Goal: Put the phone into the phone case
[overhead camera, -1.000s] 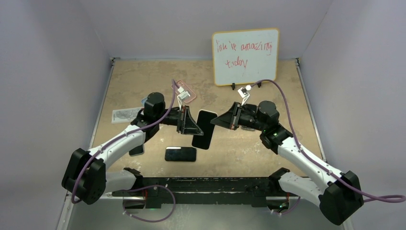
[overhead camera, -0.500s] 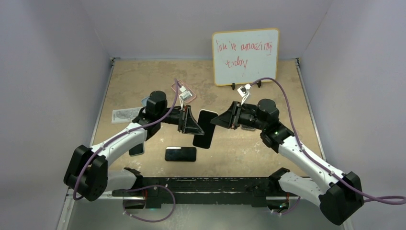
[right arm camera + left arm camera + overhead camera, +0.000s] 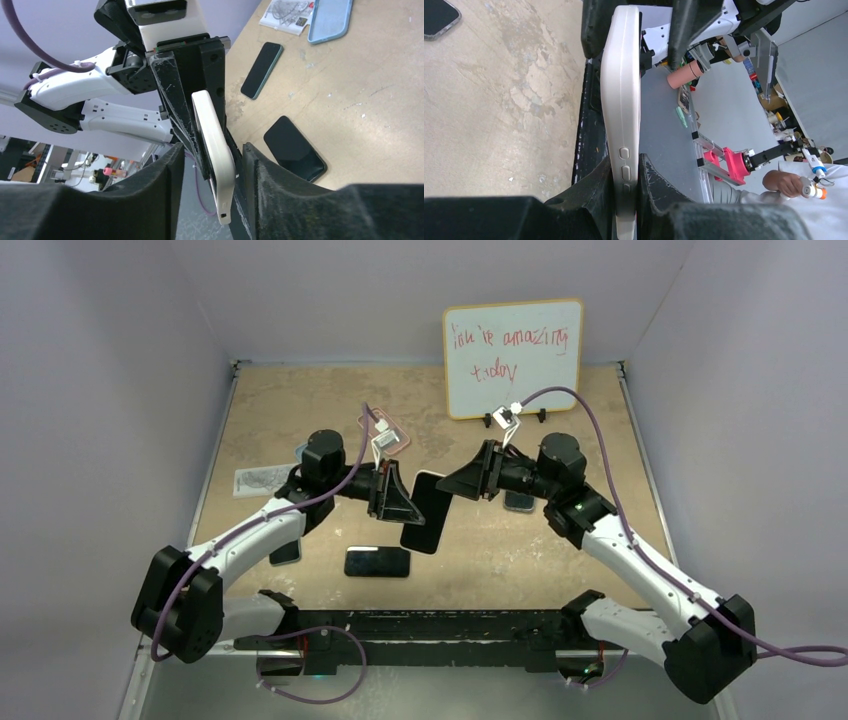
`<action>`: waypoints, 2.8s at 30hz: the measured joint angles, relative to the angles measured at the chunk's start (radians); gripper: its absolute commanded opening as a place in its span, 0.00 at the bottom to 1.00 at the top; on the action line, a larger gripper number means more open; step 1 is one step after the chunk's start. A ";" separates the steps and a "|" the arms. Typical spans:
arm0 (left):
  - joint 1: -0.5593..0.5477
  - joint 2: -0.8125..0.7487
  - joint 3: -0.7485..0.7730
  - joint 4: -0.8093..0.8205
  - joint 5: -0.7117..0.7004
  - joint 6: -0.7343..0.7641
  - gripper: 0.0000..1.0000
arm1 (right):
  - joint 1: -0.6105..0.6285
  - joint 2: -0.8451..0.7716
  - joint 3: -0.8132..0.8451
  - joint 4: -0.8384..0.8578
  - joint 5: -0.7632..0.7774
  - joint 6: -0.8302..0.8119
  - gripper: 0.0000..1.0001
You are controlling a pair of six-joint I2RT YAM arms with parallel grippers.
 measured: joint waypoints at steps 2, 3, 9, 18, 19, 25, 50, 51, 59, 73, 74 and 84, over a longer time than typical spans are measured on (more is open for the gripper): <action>0.000 0.000 0.000 -0.018 0.000 0.012 0.00 | -0.001 0.006 0.000 -0.014 -0.001 -0.006 0.33; 0.000 0.000 0.001 -0.038 -0.003 0.028 0.00 | 0.000 0.007 0.000 -0.022 0.000 -0.011 0.27; -0.005 0.037 0.079 -0.286 -0.033 0.159 0.00 | -0.001 0.010 0.006 -0.089 0.022 -0.073 0.00; -0.009 0.085 0.114 -0.373 -0.054 0.214 0.00 | -0.005 0.015 0.012 -0.157 0.072 -0.113 0.16; -0.009 0.085 0.114 -0.373 -0.055 0.214 0.00 | -0.005 0.015 0.012 -0.158 0.074 -0.112 0.21; -0.013 0.084 0.103 -0.334 -0.119 0.193 0.00 | -0.006 0.015 0.012 -0.183 0.124 -0.083 0.64; -0.010 -0.073 -0.071 0.138 -0.366 -0.244 0.00 | -0.006 0.029 -0.164 0.100 -0.015 0.071 0.48; -0.010 -0.076 -0.075 0.147 -0.369 -0.250 0.00 | -0.006 0.032 -0.166 0.114 -0.021 0.079 0.46; -0.010 -0.080 -0.080 0.173 -0.382 -0.270 0.00 | -0.006 0.040 -0.193 0.216 -0.048 0.134 0.19; -0.004 -0.149 -0.070 -0.013 -0.451 -0.161 0.82 | 0.000 0.019 -0.209 0.160 -0.001 0.130 0.00; -0.004 -0.156 -0.066 -0.036 -0.458 -0.147 0.83 | -0.001 0.016 -0.209 0.132 0.012 0.122 0.00; -0.004 -0.170 -0.008 -0.319 -0.571 0.029 0.88 | -0.074 0.108 -0.082 -0.160 0.171 -0.042 0.00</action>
